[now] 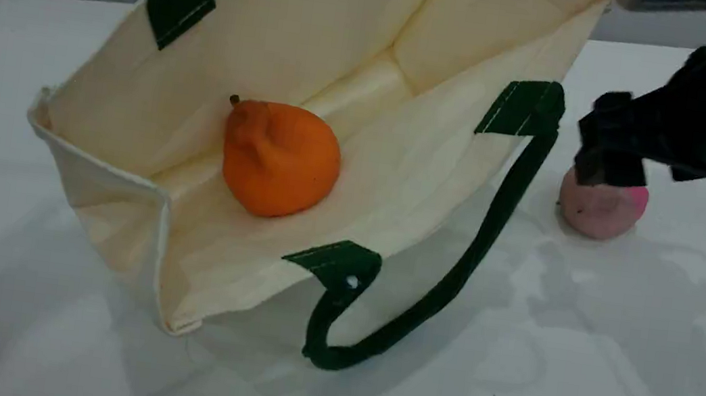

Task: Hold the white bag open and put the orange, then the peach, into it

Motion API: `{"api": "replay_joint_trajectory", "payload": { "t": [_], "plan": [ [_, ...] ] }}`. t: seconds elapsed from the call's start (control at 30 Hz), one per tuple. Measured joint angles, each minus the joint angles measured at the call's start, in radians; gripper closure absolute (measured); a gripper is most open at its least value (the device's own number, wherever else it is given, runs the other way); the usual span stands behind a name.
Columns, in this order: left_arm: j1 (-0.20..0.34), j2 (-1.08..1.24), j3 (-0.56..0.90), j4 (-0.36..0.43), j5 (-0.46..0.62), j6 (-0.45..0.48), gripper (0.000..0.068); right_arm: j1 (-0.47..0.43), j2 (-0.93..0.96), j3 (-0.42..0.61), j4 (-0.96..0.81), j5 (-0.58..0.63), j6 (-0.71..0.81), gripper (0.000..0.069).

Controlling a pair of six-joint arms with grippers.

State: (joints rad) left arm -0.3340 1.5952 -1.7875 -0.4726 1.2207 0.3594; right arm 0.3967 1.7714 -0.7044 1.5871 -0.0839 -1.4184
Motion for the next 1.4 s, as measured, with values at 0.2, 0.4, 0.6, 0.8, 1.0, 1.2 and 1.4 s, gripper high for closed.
{"api": "replay_joint_trajectory", "payload": {
  "t": [0.2, 0.4, 0.6, 0.8, 1.0, 1.2, 1.4],
  "plan": [
    [0.000, 0.000, 0.000, 0.000, 0.001, 0.000, 0.0610, 0.000, 0.099, -0.086, -0.025, -0.003, -0.003, 0.0114],
    [0.000, 0.000, 0.000, 0.000, 0.001, 0.000, 0.0610, 0.000, 0.195, -0.123, -0.025, -0.044, -0.003, 0.0114],
    [0.000, 0.000, 0.000, -0.002, 0.002, 0.000, 0.0610, 0.000, 0.217, -0.123, -0.025, -0.080, -0.003, 0.0157],
    [0.000, 0.000, 0.000, -0.008, 0.002, 0.000, 0.0610, 0.000, 0.217, -0.134, -0.030, -0.121, -0.003, 0.0317],
    [0.000, 0.000, 0.000, -0.008, 0.002, -0.001, 0.0610, 0.000, 0.216, -0.149, -0.042, -0.093, -0.003, 0.0391],
    [0.000, 0.000, 0.000, -0.008, 0.001, -0.001, 0.0610, 0.000, 0.216, -0.162, -0.057, -0.082, -0.003, 0.0349],
    [0.000, 0.000, 0.000, -0.024, 0.001, -0.001, 0.0610, 0.000, 0.218, -0.163, -0.077, -0.082, -0.003, 0.0215]
  ]
}}
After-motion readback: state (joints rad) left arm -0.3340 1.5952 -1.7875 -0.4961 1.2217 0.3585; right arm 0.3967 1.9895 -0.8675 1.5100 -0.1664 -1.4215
